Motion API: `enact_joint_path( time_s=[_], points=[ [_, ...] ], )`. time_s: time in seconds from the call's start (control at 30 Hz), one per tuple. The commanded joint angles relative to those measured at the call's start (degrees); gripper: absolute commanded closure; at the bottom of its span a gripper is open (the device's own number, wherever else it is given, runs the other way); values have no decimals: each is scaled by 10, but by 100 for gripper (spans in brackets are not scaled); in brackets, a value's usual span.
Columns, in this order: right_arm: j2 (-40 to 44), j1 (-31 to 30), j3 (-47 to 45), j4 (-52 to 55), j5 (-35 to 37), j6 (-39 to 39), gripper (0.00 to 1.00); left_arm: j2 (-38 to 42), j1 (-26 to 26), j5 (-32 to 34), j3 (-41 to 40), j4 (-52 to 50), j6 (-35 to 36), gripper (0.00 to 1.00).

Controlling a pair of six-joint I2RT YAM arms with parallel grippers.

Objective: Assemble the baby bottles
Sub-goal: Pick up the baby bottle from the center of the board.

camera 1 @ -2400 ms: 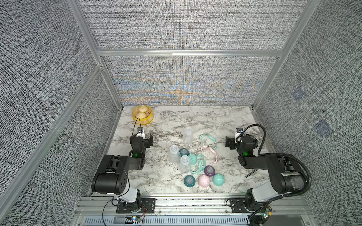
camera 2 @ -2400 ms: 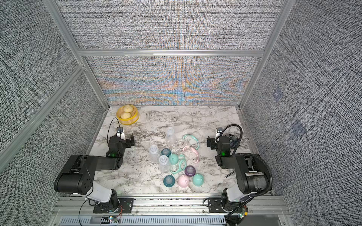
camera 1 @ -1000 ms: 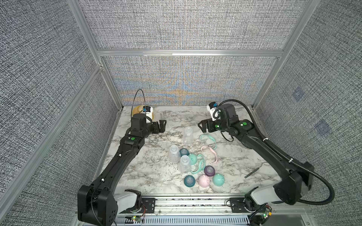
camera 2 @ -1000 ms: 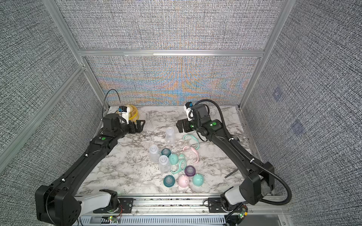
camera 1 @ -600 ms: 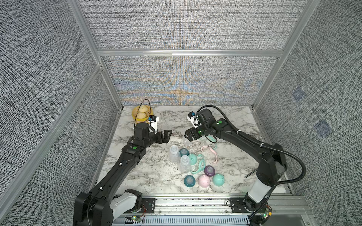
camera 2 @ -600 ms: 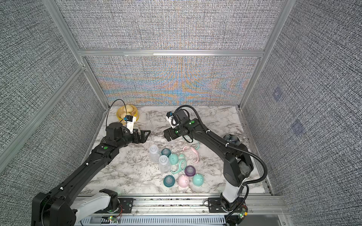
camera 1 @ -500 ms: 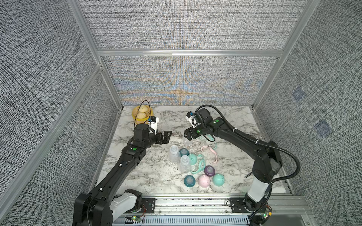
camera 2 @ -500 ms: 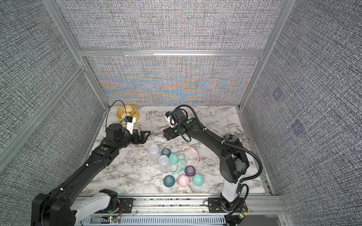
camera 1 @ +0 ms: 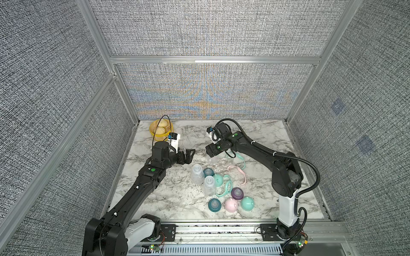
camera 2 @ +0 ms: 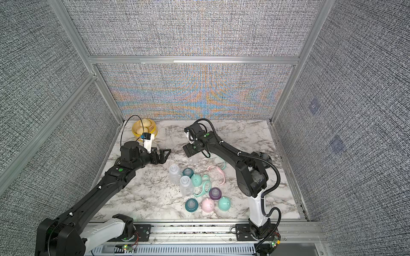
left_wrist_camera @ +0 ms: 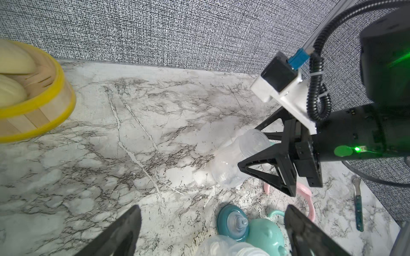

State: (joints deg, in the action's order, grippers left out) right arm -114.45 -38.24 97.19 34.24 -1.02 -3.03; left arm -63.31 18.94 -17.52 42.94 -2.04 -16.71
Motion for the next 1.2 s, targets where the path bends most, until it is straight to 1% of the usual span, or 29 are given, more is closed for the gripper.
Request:
enact_joint_path(
  time_s=[0.0, 0.2, 0.3, 0.4, 0.5, 0.57, 0.67, 0.77, 0.83, 1.0, 1.1, 1.17],
  points=[
    [-5, -2, 4, 12, 19, 6, 13, -6, 0, -1, 1, 19, -2, 0],
    [-14, -4, 7, 16, 31, 7, 18, -10, 0, -2, -2, 25, -3, 1],
    [-18, -5, 9, 17, 31, 9, 24, -13, 0, -5, -4, 29, -2, 1],
    [-19, -6, 10, 17, 34, 5, 34, -23, 0, -18, -6, 42, 1, 5],
    [-14, -6, 8, 11, 35, 1, 43, -38, 0, -38, -14, 86, 1, 6],
    [-7, -4, 7, 11, 35, -2, 46, -50, 0, -57, -15, 110, 8, 7],
    [17, 5, 7, 17, 30, -5, 47, -66, 5, -70, -8, 135, 21, 8],
    [57, 14, 5, 28, 17, -4, 49, -76, 13, -77, -8, 178, 40, 8],
    [85, 18, 6, 51, 7, 3, 49, -89, 20, -86, -4, 207, 54, 8],
    [148, 22, 10, 125, -15, 8, 49, -120, 42, -138, 4, 257, 90, 8],
    [188, 26, 7, 162, -52, 2, 49, -137, 57, -149, 3, 283, 111, 9],
    [215, 26, 1, 176, -77, -1, 49, -147, 66, -173, 1, 301, 125, 9]
  ],
)
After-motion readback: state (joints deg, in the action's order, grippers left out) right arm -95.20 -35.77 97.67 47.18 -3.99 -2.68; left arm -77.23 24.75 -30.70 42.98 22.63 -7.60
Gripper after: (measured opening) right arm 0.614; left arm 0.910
